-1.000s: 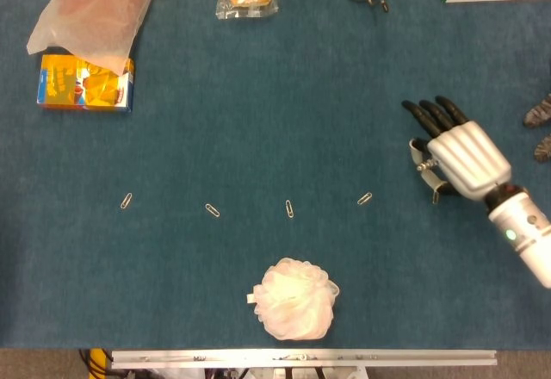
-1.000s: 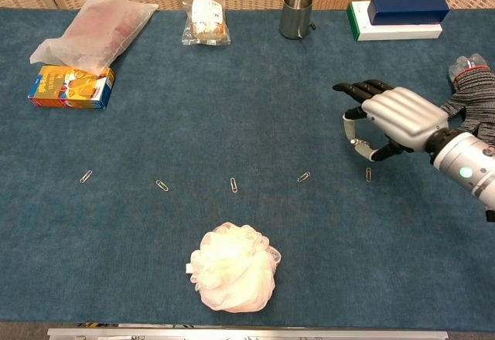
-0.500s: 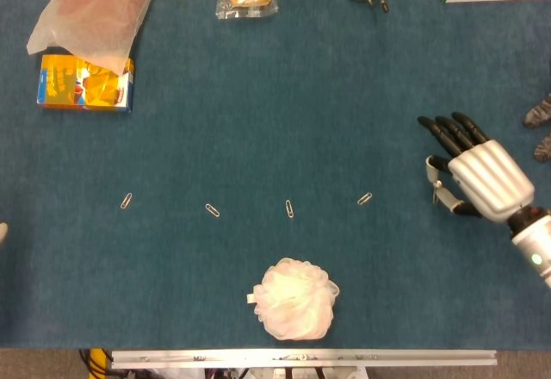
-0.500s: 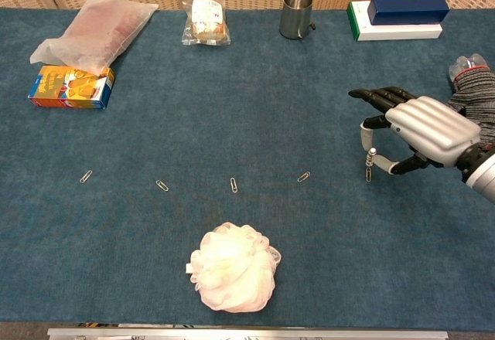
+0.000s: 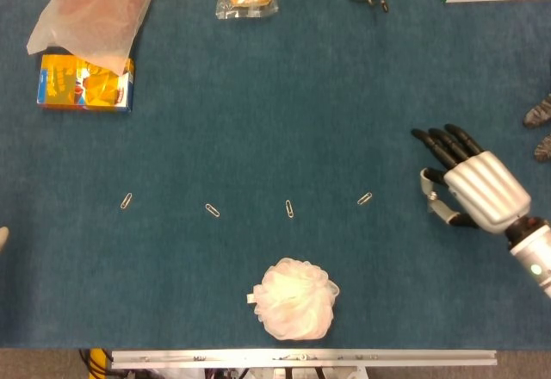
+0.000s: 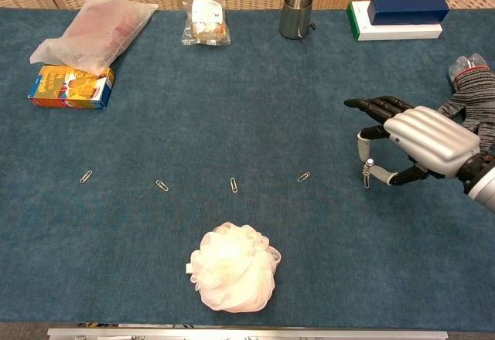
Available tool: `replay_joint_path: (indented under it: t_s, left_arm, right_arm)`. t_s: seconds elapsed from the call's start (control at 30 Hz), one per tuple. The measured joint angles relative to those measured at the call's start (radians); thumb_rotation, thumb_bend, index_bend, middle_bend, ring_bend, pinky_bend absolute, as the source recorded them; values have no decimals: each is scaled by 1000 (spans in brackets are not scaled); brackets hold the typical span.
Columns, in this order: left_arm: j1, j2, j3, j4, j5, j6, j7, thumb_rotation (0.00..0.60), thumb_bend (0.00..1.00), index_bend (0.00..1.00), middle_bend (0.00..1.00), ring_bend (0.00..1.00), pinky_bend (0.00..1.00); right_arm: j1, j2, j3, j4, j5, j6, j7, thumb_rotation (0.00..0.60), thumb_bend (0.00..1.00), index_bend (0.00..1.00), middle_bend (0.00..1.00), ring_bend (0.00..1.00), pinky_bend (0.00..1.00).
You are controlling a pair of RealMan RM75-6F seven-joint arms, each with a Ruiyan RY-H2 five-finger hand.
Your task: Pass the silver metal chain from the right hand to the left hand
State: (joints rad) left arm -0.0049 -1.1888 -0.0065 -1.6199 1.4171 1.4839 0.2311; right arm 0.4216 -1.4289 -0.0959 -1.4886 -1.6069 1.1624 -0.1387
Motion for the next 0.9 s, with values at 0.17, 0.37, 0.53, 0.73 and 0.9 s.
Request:
replay_joint_path:
  t_s: [0.17, 0.37, 0.53, 0.73, 0.9]
  left_arm:
    - [5, 3, 3, 5, 0, 4, -9, 600, 154, 385, 431, 386, 575]
    - [13, 9, 3, 12, -3, 9, -25, 600, 153, 385, 431, 386, 575]
    - [19, 16, 4, 18, -8, 12, -40, 600, 153, 385, 431, 386, 575]
    - [26, 21, 3, 31, -16, 11, -61, 600, 154, 385, 431, 386, 575]
    - [31, 23, 3, 38, -18, 13, -71, 600, 153, 384, 431, 386, 575]
  right_arm:
    - [30, -18, 22, -7, -21, -16, -1, 600, 337, 611, 18, 0, 35]
    - [77, -58, 52, 9, -31, -61, 0, 600, 338, 611, 18, 0, 35]
    - [114, -99, 69, 38, -32, -101, 9, 600, 338, 611, 18, 0, 35]
    - [143, -136, 80, 75, -23, -136, 27, 600, 338, 611, 19, 0, 35]
    - [161, -154, 85, 89, -21, -147, 39, 600, 338, 611, 19, 0, 35]
